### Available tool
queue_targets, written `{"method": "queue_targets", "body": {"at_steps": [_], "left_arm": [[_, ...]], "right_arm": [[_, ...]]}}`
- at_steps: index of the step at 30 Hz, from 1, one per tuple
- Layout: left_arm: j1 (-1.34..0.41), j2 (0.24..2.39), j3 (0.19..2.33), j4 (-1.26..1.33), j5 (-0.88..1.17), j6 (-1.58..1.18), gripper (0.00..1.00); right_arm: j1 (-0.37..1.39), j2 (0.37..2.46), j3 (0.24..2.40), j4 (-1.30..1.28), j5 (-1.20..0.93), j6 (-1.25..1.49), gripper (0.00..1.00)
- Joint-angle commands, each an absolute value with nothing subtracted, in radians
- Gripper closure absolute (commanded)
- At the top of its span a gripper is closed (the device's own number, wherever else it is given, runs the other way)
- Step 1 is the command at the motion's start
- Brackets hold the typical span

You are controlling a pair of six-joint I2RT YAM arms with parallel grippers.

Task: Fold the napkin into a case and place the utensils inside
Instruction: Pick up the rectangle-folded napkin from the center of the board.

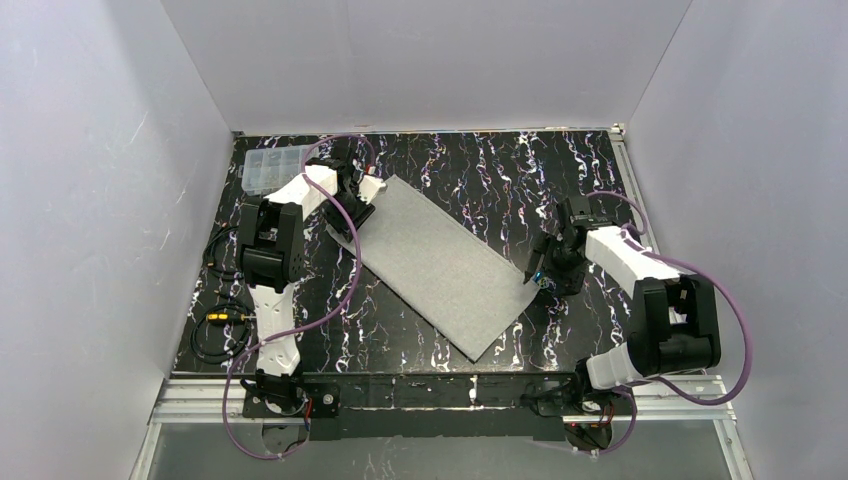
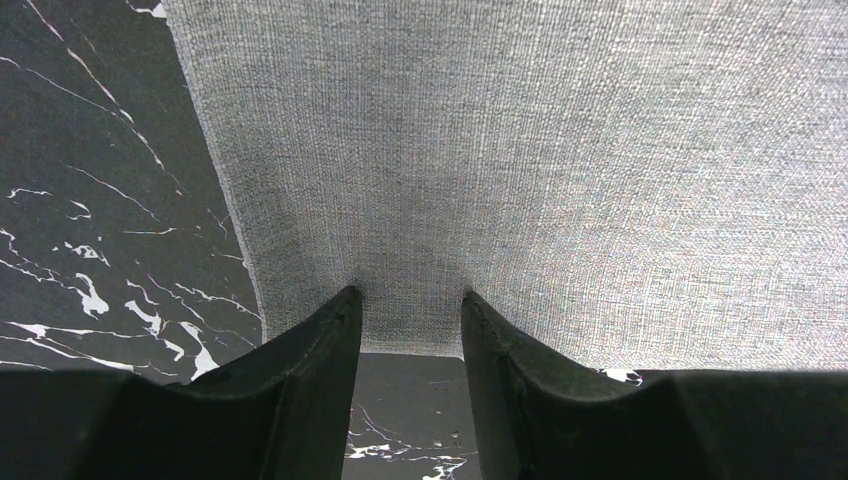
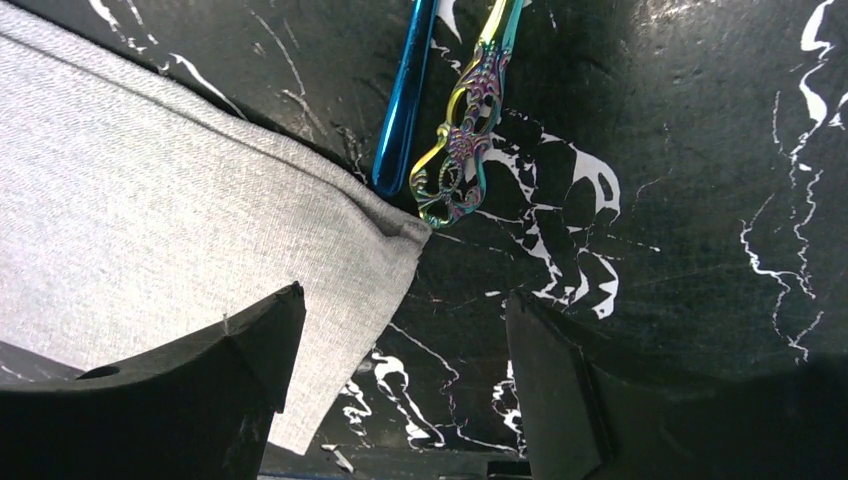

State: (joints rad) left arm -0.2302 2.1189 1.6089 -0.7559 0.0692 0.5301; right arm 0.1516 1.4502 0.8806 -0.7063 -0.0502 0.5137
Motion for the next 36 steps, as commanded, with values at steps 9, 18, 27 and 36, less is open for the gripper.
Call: {"method": "queue_targets", "body": {"at_steps": [9, 18, 27, 36], "left_arm": [[-0.228, 2.068, 1.644, -0.780, 0.094, 0.525, 0.60], [-0.227, 2.077, 1.650, -0.780, 0.081, 0.535, 0.60], [-0.227, 2.087, 1.664, -0.790, 0.082, 0.532, 0.60], [-0.228, 2.089, 1.670, -0.795, 0.077, 0.529, 0.60]], "right_arm": [[0.139, 1.496, 0.762, -0.423, -0.086, 0.546, 0.25], [0.138, 1.487, 0.665, -0.361, -0.124, 0.583, 0.43], [0.139, 1.432, 0.642, -0.436, -0.105, 0.557, 0.47], [0.137, 1.392, 0.652, -0.470, -0.128, 0.564, 0.63]]}}
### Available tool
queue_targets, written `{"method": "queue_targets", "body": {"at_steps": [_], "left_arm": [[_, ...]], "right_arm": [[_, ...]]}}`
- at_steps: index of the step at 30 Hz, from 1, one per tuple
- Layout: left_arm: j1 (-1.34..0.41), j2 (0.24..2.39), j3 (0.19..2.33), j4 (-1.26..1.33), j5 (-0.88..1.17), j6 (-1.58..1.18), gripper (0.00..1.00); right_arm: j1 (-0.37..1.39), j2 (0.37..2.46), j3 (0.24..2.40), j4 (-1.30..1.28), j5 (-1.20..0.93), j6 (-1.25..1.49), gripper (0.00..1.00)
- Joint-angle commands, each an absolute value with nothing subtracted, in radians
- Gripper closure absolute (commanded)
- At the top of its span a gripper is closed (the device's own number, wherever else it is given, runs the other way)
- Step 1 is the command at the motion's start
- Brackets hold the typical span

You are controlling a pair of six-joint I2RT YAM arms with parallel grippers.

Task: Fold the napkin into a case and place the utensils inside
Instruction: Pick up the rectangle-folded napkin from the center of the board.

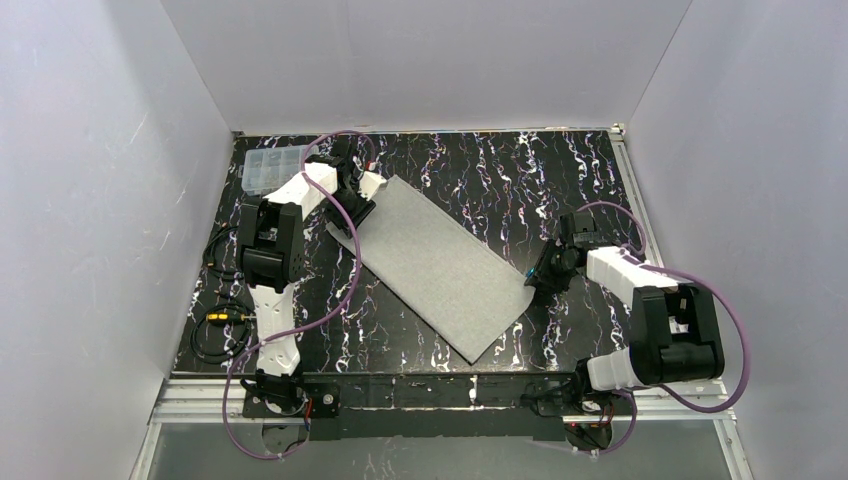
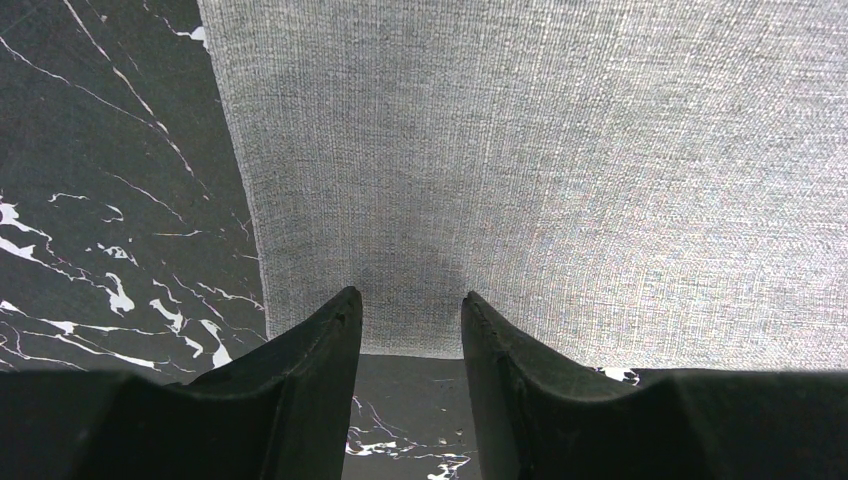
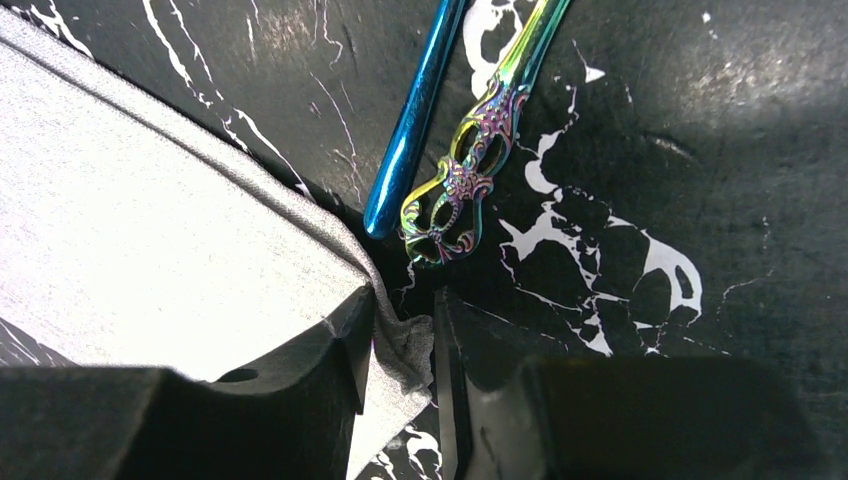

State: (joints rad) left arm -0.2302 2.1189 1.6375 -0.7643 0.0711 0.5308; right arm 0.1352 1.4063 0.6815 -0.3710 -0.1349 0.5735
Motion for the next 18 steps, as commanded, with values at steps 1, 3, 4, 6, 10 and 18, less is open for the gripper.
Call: {"method": "queue_targets", "body": {"at_steps": [1, 3, 4, 6, 10, 18], "left_arm": [[-0.228, 2.089, 1.670, -0.795, 0.077, 0.528, 0.60], [-0.228, 2.092, 1.671, -0.795, 0.075, 0.527, 0.60], [-0.228, 2.093, 1.673, -0.797, 0.076, 0.527, 0.60], [-0.227, 2.095, 1.674, -0.799, 0.074, 0.529, 0.60], [-0.227, 2.097, 1.677, -0.800, 0.072, 0.528, 0.60], [-0.227, 2.100, 1.684, -0.802, 0.067, 0.529, 0.60]], "right_arm": [[0.138, 1.389, 0.649, -0.471, -0.135, 0.564, 0.62], [0.138, 1.385, 0.645, -0.471, -0.141, 0.566, 0.60], [0.138, 1.384, 0.643, -0.474, -0.145, 0.566, 0.57], [0.138, 1.385, 0.641, -0.482, -0.147, 0.559, 0.48], [0.138, 1.374, 0.627, -0.481, -0.152, 0.556, 0.44], [0.138, 1.360, 0.599, -0.463, -0.193, 0.589, 0.59]]}}
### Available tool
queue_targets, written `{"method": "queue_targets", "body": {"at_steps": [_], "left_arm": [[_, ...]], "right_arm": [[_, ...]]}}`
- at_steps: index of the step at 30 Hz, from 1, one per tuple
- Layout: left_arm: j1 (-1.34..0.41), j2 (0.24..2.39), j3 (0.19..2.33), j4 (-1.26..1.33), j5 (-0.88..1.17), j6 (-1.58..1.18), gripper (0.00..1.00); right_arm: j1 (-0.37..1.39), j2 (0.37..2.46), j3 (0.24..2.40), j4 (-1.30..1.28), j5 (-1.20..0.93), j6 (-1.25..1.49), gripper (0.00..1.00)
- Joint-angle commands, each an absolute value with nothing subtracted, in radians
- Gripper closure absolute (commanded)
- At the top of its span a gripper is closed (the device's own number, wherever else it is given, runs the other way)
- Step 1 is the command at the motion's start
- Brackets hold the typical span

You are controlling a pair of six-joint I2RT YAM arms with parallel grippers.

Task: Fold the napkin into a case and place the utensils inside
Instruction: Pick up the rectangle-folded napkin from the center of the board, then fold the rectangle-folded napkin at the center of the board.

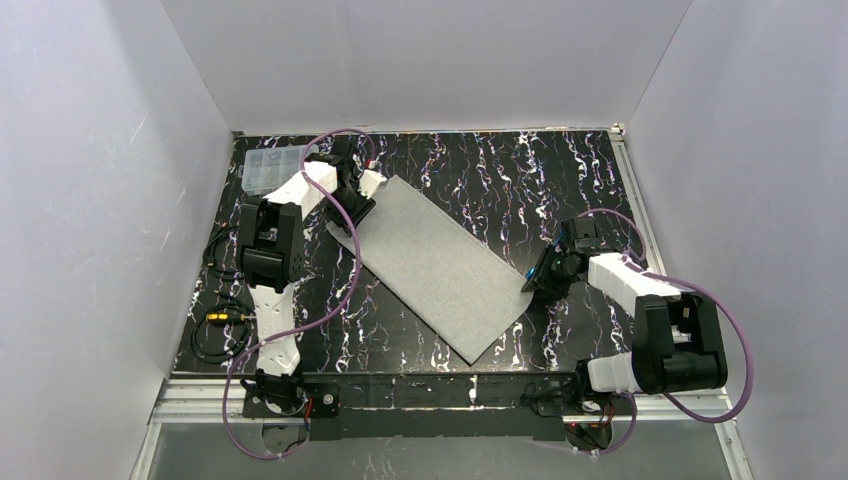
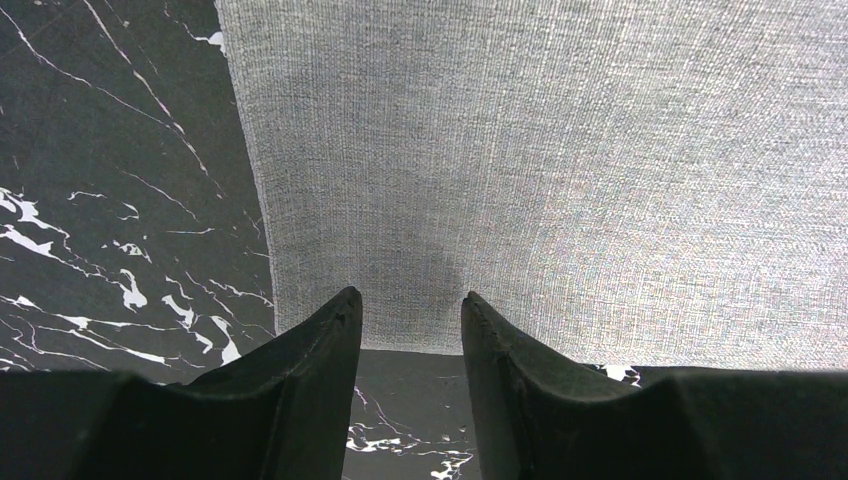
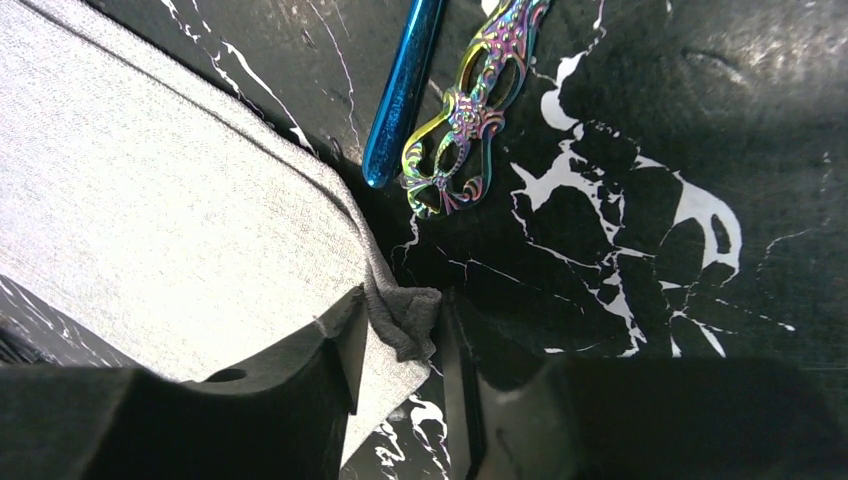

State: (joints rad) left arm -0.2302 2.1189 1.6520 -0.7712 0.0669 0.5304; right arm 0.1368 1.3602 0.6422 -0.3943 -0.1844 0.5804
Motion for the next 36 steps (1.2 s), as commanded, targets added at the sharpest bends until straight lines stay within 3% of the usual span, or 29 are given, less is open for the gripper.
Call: {"method": "queue_targets", "body": {"at_steps": [1, 12, 20, 36], "left_arm": [[-0.228, 2.101, 1.686, -0.802, 0.066, 0.529, 0.60], [-0.222, 2.124, 1.733, -0.828, 0.068, 0.514, 0.60], [-0.153, 2.205, 1.915, -0.948, 0.168, 0.418, 0.60], [-0.135, 2.174, 1.745, -0.858, 0.106, 0.433, 0.61]], "right_arm": [[0.139, 1.356, 0.597, -0.464, -0.197, 0.590, 0.61], [0.138, 1.339, 0.712, -0.537, -0.142, 0.584, 0.99], [0.138, 1.410, 0.878, -0.576, -0.102, 0.558, 0.99], [0.233, 1.524, 1.135, -0.655, -0.179, 0.613, 0.99]]}}
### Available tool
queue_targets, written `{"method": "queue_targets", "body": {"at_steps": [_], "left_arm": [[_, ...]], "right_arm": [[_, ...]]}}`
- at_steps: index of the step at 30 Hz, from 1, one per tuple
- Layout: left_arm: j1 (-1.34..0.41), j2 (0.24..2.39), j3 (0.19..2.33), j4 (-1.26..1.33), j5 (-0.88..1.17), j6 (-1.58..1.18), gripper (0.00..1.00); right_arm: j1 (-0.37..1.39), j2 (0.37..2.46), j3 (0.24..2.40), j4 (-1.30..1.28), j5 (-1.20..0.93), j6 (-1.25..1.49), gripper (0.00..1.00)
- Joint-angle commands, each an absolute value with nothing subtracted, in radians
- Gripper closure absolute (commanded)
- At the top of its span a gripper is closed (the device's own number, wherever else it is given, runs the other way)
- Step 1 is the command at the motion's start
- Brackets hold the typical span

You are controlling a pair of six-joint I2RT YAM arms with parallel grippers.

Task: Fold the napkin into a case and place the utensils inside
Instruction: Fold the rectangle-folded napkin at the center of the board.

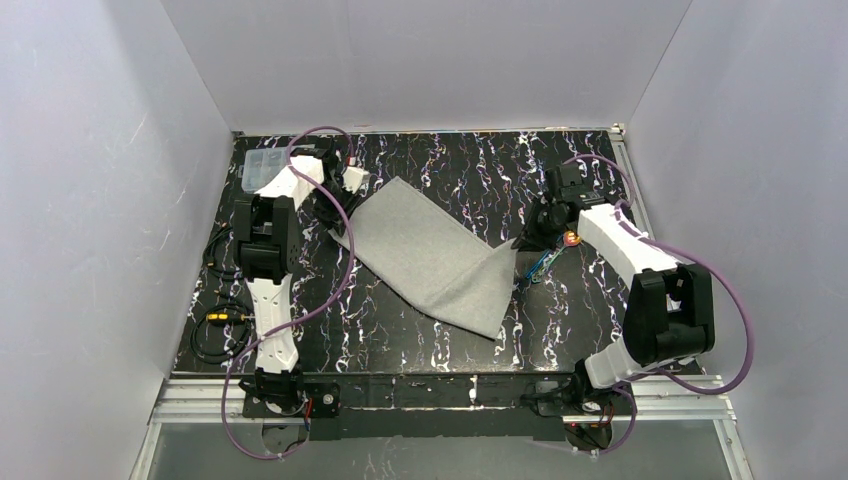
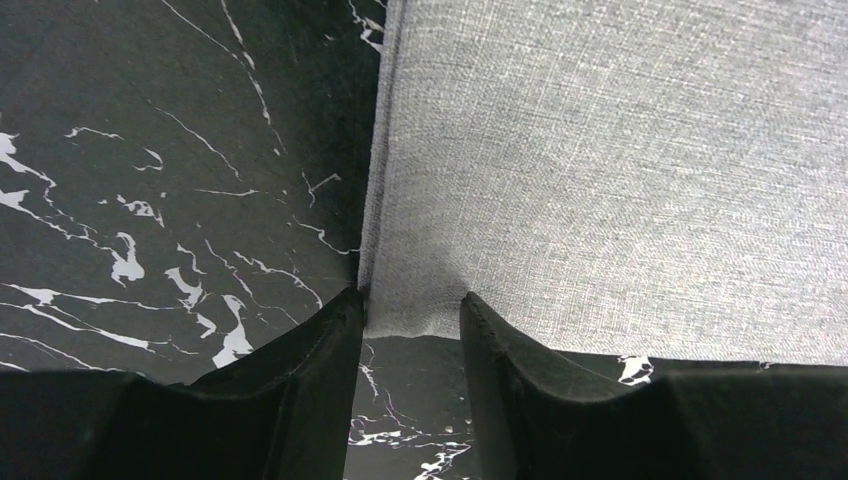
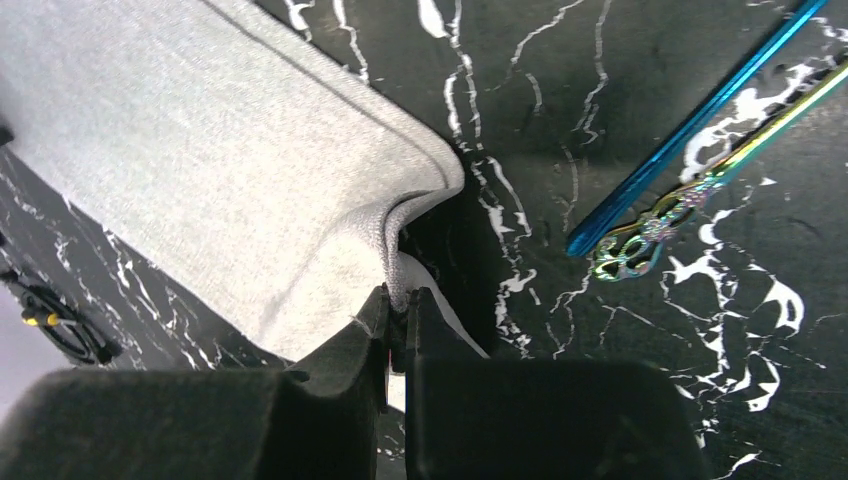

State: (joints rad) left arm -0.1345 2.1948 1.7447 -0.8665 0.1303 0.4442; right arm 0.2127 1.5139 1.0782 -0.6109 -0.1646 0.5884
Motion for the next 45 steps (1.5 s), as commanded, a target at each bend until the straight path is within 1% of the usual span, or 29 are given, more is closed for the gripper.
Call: {"method": "queue_targets", "body": {"at_steps": [1, 5, 8, 14, 18, 22, 29, 32, 35, 39, 42, 45], "left_arm": [[-0.135, 2.176, 1.742, -0.857, 0.109, 0.431, 0.61], [-0.137, 2.173, 1.710, -0.860, 0.150, 0.434, 0.62], [-0.137, 2.166, 1.683, -0.859, 0.163, 0.439, 0.64], [-0.137, 2.142, 1.649, -0.837, 0.173, 0.442, 0.65], [-0.137, 2.140, 1.641, -0.836, 0.182, 0.440, 0.65], [-0.137, 2.132, 1.615, -0.825, 0.191, 0.442, 0.65], [-0.135, 2.102, 1.547, -0.801, 0.215, 0.448, 0.66], [-0.135, 2.096, 1.536, -0.795, 0.220, 0.449, 0.66], [-0.133, 2.095, 1.535, -0.792, 0.226, 0.450, 0.66], [-0.133, 2.097, 1.536, -0.793, 0.238, 0.446, 0.66], [-0.133, 2.096, 1.528, -0.793, 0.248, 0.438, 0.66], [-0.133, 2.093, 1.516, -0.792, 0.256, 0.433, 0.67]], "right_arm": [[0.232, 1.530, 1.144, -0.660, -0.176, 0.613, 0.99], [0.234, 1.564, 1.184, -0.660, -0.206, 0.621, 0.99], [0.258, 1.599, 1.259, -0.672, -0.224, 0.629, 0.99], [0.400, 1.696, 1.412, -0.647, -0.232, 0.698, 0.99], [0.503, 1.812, 1.534, -0.619, -0.225, 0.753, 0.99], [0.551, 1.969, 1.746, -0.619, -0.210, 0.782, 0.99], [0.572, 2.345, 2.205, -0.700, -0.235, 0.817, 0.99], [0.574, 2.449, 2.340, -0.700, -0.240, 0.852, 0.99], [0.574, 2.496, 2.374, -0.653, -0.248, 0.892, 0.99], [0.576, 2.513, 2.337, -0.561, -0.256, 0.952, 0.99], [0.580, 2.508, 2.272, -0.427, -0.279, 1.015, 0.99], [0.593, 2.549, 2.286, -0.346, -0.302, 1.070, 0.96]]}}
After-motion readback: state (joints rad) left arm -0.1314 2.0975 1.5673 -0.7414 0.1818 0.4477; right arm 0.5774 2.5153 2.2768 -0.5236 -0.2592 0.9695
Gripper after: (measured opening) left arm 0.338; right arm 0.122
